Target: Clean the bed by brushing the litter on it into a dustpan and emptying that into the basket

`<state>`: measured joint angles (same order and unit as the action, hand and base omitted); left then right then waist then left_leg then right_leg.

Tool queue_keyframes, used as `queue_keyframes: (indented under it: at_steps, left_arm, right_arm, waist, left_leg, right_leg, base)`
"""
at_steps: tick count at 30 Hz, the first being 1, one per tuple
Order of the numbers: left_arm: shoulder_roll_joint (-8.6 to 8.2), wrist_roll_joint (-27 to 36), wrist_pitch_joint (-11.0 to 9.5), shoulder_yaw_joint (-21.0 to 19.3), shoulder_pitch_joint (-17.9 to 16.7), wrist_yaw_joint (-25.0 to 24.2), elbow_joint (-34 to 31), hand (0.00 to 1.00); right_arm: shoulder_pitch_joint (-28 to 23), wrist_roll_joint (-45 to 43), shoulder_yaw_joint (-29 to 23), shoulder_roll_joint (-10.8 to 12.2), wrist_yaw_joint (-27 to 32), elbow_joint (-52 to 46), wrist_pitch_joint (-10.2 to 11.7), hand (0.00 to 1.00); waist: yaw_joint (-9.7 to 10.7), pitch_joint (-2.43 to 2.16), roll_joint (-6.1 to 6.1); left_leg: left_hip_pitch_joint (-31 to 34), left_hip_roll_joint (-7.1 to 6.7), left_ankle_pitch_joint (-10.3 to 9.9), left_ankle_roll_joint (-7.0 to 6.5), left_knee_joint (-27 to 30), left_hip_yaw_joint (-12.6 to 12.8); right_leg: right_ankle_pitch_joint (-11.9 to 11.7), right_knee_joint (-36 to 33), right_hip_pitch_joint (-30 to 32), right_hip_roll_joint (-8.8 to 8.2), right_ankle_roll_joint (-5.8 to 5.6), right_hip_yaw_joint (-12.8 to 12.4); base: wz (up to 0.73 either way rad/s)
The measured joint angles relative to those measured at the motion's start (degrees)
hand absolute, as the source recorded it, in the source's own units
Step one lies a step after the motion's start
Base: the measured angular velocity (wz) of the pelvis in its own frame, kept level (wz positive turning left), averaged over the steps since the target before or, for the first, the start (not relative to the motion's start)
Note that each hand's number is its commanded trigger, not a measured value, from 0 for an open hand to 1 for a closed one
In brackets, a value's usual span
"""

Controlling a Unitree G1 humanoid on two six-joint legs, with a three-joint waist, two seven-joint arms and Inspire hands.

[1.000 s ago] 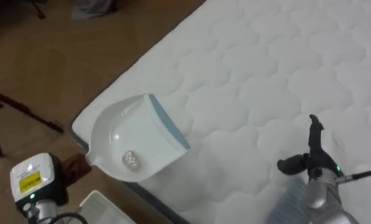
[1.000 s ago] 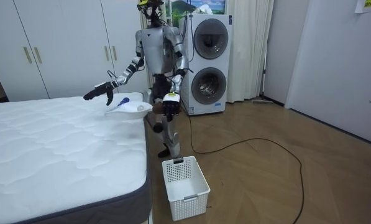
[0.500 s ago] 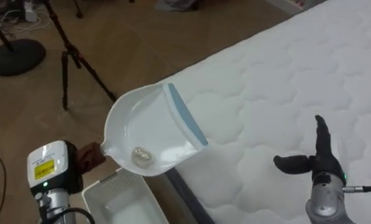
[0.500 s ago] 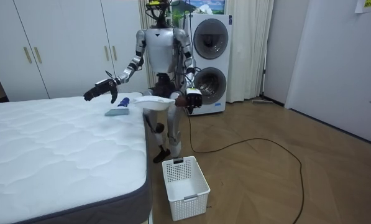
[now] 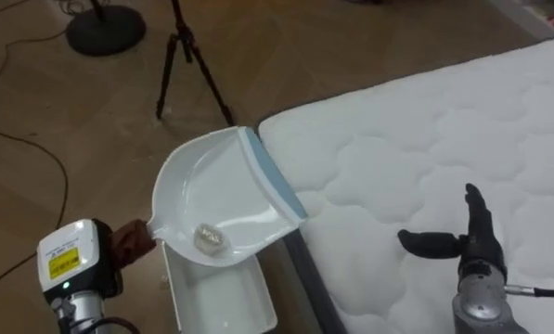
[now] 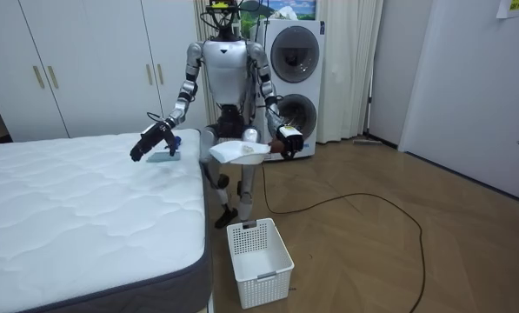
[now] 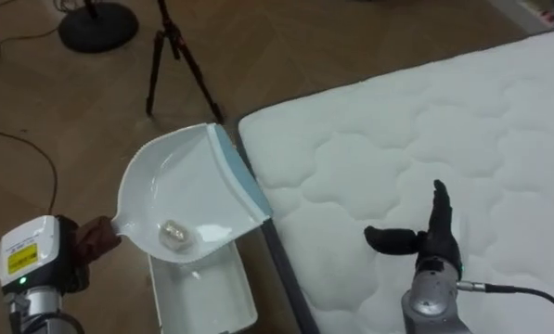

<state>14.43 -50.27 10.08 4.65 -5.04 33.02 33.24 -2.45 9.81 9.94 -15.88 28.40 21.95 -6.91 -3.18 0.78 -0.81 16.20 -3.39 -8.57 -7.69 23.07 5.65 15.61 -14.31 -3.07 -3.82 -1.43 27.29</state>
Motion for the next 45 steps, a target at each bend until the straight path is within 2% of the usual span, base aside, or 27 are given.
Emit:
queue_keyframes:
  at_steps: [5, 7, 9, 10, 11, 12, 14, 15, 17, 18, 19, 20, 21, 22, 23, 24, 25, 26, 29, 31, 33, 35, 36, 39, 43, 45]
  left_arm:
    - [0.16, -0.04, -1.51, -0.89, -0.02, 0.3, -0.01, 1.0]
    - [0.18, 0.0, -1.9, -0.84, 0.05, 0.3, -0.02, 1.0]
    - [0.3, -0.04, -3.2, -0.82, 0.9, 0.34, -0.01, 1.0]
    - [0.29, -0.08, -3.59, -0.82, 1.04, 0.35, -0.01, 1.0]
    - [0.31, -0.3, -4.66, -0.76, 1.3, 0.37, -0.01, 1.0]
    - [0.43, -0.39, -5.44, -0.49, 1.49, 0.47, 0.03, 1.0]
    - [0.99, -0.7, -5.97, 0.03, 1.48, 0.59, 0.03, 1.0]
    - [1.59, -0.71, -6.41, 0.06, 1.5, 0.6, 0.02, 1.0]
    - [2.45, -0.68, -6.55, 0.12, 1.53, 0.62, -0.01, 1.0]
    - [2.68, -0.77, -6.53, 0.09, 1.54, 0.63, -0.01, 1.0]
    - [2.74, -1.07, -6.53, 0.08, 1.67, 0.63, 0.0, 1.0]
    - [2.76, -1.9, -6.52, 0.14, 1.98, 0.61, 0.0, 1.0]
    - [2.78, -2.23, -6.41, 0.51, 2.19, 0.58, 0.58, 1.0]
    - [2.76, -2.22, -6.39, 0.87, 2.22, 0.55, 1.34, 1.0]
    - [3.97, -2.26, -6.66, 1.99, 3.03, 0.49, 1.45, 1.0]
    - [5.95, -2.26, -7.01, 3.18, 4.49, 0.49, 1.44, 1.0]
    - [6.82, -2.18, -6.87, 3.46, 4.76, 0.43, 1.78, 1.0]
    - [7.31, -2.17, -6.35, 3.55, 4.54, 0.32, 2.53, 1.0]
    - [7.59, -3.04, -5.88, 3.66, 4.23, 0.43, 4.43, 1.0]
    - [8.57, -3.32, -5.03, 3.55, 4.45, 1.51, 4.55, 1.0]
    - [9.5, -3.34, -4.88, 3.51, 5.23, 2.04, 4.78, 1.0]
    - [9.68, -3.32, -4.3, 3.53, 5.96, 2.51, 5.78, 1.0]
    - [9.67, -3.33, -4.22, 3.64, 6.18, 2.54, 6.79, 1.0]
    - [9.68, -3.37, -4.15, 4.55, 6.46, 2.52, 7.45, 1.0]
    - [9.72, -5.74, -4.2, 4.61, 7.05, 2.54, 7.44, 1.0]
    - [10.06, -6.76, -4.29, 4.62, 7.06, 2.63, 7.45, 1.0]
  right_arm:
    - [-0.3, -0.04, -0.07, 0.06, -1.44, 0.05, 0.35, 0.0]
    - [-0.31, 0.13, -0.03, 0.11, -1.59, 0.28, 1.42, 0.0]
    - [-0.03, 0.41, 0.05, 0.1, -1.62, 0.42, 2.2, 0.0]
    - [0.09, 0.4, 0.06, 0.12, -1.75, 0.67, 2.32, 0.0]
    - [0.12, 0.41, 0.02, 0.11, -1.84, 1.47, 2.7, 0.0]
    - [-0.04, 0.74, 0.05, 0.16, -1.97, 2.7, 3.11, 0.0]
    - [-0.66, 1.21, 0.06, 0.29, -2.48, 3.9, 3.12, 0.0]
    - [-0.64, 1.21, 0.07, 0.46, -2.64, 4.42, 3.12, 0.0]
    - [-0.62, 1.18, 0.12, 0.7, -2.98, 4.44, 3.19, 0.0]
    - [-0.61, 1.15, 0.1, 0.94, -3.19, 4.51, 3.24, 0.0]
    - [-0.56, 1.08, 0.07, 1.0, -3.37, 4.57, 3.27, 0.0]
    - [-0.38, 1.03, 0.06, 0.99, -3.78, 4.66, 3.27, 0.0]
    - [-0.27, 1.27, 0.08, 1.01, -4.74, 4.77, 3.29, 0.0]
    - [-0.3, 1.41, 0.06, 1.07, -5.39, 4.93, 3.28, 0.0]
    - [0.14, 1.25, -0.79, 1.27, -6.07, 4.76, 4.2, 0.0]
    - [0.81, 1.55, -1.33, 1.22, -6.14, 4.98, 5.24, 0.0]
    - [1.27, 1.74, -0.97, 1.35, -6.49, 5.45, 5.24, 0.0]
    - [1.46, 1.85, -0.55, 1.35, -7.49, 5.57, 5.54, 0.0]
    - [2.3, 1.12, -0.57, 0.97, -7.89, 6.64, 7.62, 0.0]
    - [2.47, 1.07, -0.54, 0.94, -7.99, 6.86, 8.8, 0.0]
    - [2.58, 0.42, -0.52, 0.82, -7.99, 7.21, 9.46, 0.0]
    - [2.93, -0.4, -0.47, 0.79, -7.98, 7.92, 9.56, 0.0]
    - [3.6, -0.91, -0.46, 0.7, -7.97, 8.9, 9.58, 0.0]
    - [4.12, -1.27, -0.46, -0.69, -7.86, 9.07, 9.6, 0.0]
    - [4.41, -2.27, -0.46, -1.83, -7.49, 9.62, 10.7, 0.0]
    - [5.03, -2.65, -0.41, -1.96, -7.17, 10.24, 11.18, 0.0]
  waist:
    - [-0.58, 0.04, 0.08]
    - [-0.69, 0.04, 0.07]
    - [-1.63, 0.41, 0.73]
    - [-1.69, 0.5, 0.9]
    - [-1.46, 0.62, 1.17]
    - [-1.48, 0.71, 1.26]
    - [-1.46, 0.84, 1.54]
    - [-1.35, 0.92, 1.67]
    - [-0.7, 1.12, 1.98]
    - [-0.05, 1.28, 2.31]
    - [0.27, 1.28, 2.33]
    - [0.85, 1.47, 2.74]
    - [1.45, 1.25, 2.31]
    - [1.3, 1.24, 0.8]
    - [1.88, 1.43, 2.05]
    - [1.7, 1.28, 2.3]
    - [1.14, 1.14, 1.35]
    - [0.98, 0.71, 0.04]
    - [0.37, 1.08, 0.72]
    - [0.02, 1.01, 0.93]
    - [-0.1, 0.99, 0.92]
    - [-0.06, 0.99, 0.96]
    - [0.1, 0.98, 1.27]
    - [1.35, 1.0, 2.35]
    - [1.47, 1.06, 3.25]
    - [1.33, 0.97, 3.96]
  left_leg:
    - [-0.37, -1.73, 0.21, -0.74, -0.49, -2.03]
    - [-0.8, -2.4, -0.09, -1.17, -0.29, -2.52]
    - [-0.75, -2.67, -0.84, -1.59, 0.69, -2.62]
    - [-0.85, -2.91, -0.86, -1.77, 0.76, -2.66]
    - [-0.89, -3.56, -1.3, -2.65, 1.27, -3.12]
    - [-0.96, -4.15, -1.65, -3.45, 1.82, -3.58]
    - [-1.06, -4.82, -1.91, -4.02, 2.62, -4.9]
    - [-0.92, -5.03, -1.97, -4.12, 2.93, -5.91]
    - [-0.93, -5.65, -1.57, -3.48, 3.02, -8.24]
    - [-1.03, -6.19, -1.18, -2.85, 2.89, -10.1]
    - [-0.96, -6.52, -0.98, -2.54, 2.73, -10.94]
    - [-0.96, -7.19, -0.32, -1.39, 2.02, -12.8]
    - [-2.1, -7.68, 1.13, 2.37, -1.08, -13.91]
    - [-2.77, -7.55, 1.25, 6.12, -2.51, -13.49]
    - [1.06, -1.76, -2.72, 4.05, 5.79, -6.86]
    - [4.42, 0.37, -8.76, 3.25, 11.69, -4.62]
    - [4.93, -0.62, -8.92, 2.42, 12.34, -4.4]
    - [4.44, -2.02, -8.64, 2.3, 11.39, -4.45]
    - [0.59, -3.51, -7.43, 2.95, 6.61, -4.52]
    - [-1.17, -4.17, -5.85, 2.98, 2.49, -4.53]
    - [-1.3, -4.31, -4.79, 2.06, 0.75, -4.63]
    - [-1.37, -4.41, -4.42, 1.68, -0.23, -4.64]
    - [-1.45, -4.4, -4.42, 1.68, -0.29, -4.77]
    - [-1.39, -4.29, -4.41, 1.68, -0.72, -5.88]
    - [-1.39, -4.2, -4.4, 1.66, -0.85, -6.24]
    - [-1.41, -4.22, -4.34, 1.55, -1.4, -6.64]
  right_leg:
    - [0.47, -2.96, 0.26, -1.18, -0.48, -0.82]
    - [1.52, -6.24, 1.06, -2.31, -0.92, -1.91]
    - [2.03, -13.93, 4.01, -4.25, -0.89, -3.05]
    - [2.09, -15.95, 4.87, -4.65, -0.92, -3.61]
    - [2.13, -20.35, 6.71, -5.96, -0.93, -5.13]
    - [2.26, -25.87, 9.55, -6.64, -1.14, -8.2]
    - [2.45, -31.57, 13.38, -6.53, -1.17, -11.1]
    - [2.45, -32.63, 15.79, -5.87, -1.16, -12.61]
    - [2.44, -30.95, 18.16, -5.11, -1.15, -13.17]
    - [2.38, -27.36, 18.57, -4.48, -1.09, -13.11]
    - [2.29, -25.35, 18.86, -4.25, -1.05, -13.15]
    - [1.68, -20.85, 19.23, -3.51, -0.7, -12.86]
    - [0.33, -16.11, 19.25, -2.84, 0.19, -13.1]
    - [-0.73, -13.87, 19.11, -3.65, 0.59, -13.33]
    - [-1.89, -13.42, 19.1, -3.93, -1.18, -11.52]
    - [-0.9, -16.73, 20.9, -3.47, -3.43, -13.1]
    - [-0.91, -17.96, 21.55, -3.95, -3.33, -13.79]
    - [-1.13, -17.48, 21.14, -4.73, -3.21, -14.96]
    - [-1.56, -12.95, 17.73, -4.64, -2.98, -15.91]
    - [-1.65, -10.09, 16.77, -4.57, -3.11, -16.22]
    - [-2.75, -8.04, 16.79, -4.03, -3.11, -16.48]
    - [-4.67, -6.52, 16.53, -3.75, -2.61, -16.21]
    - [-5.15, -5.58, 15.89, -3.47, -2.84, -16.08]
    - [-4.94, -4.93, 15.12, -3.1, -2.48, -15.58]
    - [-3.88, -5.83, 15.74, -2.94, -1.83, -15.46]
    - [-3.13, -8.64, 17.77, -2.92, -1.11, -15.42]
  base:
    - [0.32]
    - [0.15]
    - [0.04]
    - [0.08]
    - [0.16]
    - [0.2]
    - [0.27]
    - [0.32]
    - [0.42]
    - [0.59]
    - [0.75]
    - [0.8]
    - [0.68]
    - [0.79]
    - [0.77]
    - [0.74]
    - [0.49]
    - [0.3]
    - [0.17]
    - [0.02]
    - [0.0]
    - [-0.02]
    - [-0.05]
    - [0.15]
    - [0.02]
    - [-0.17]
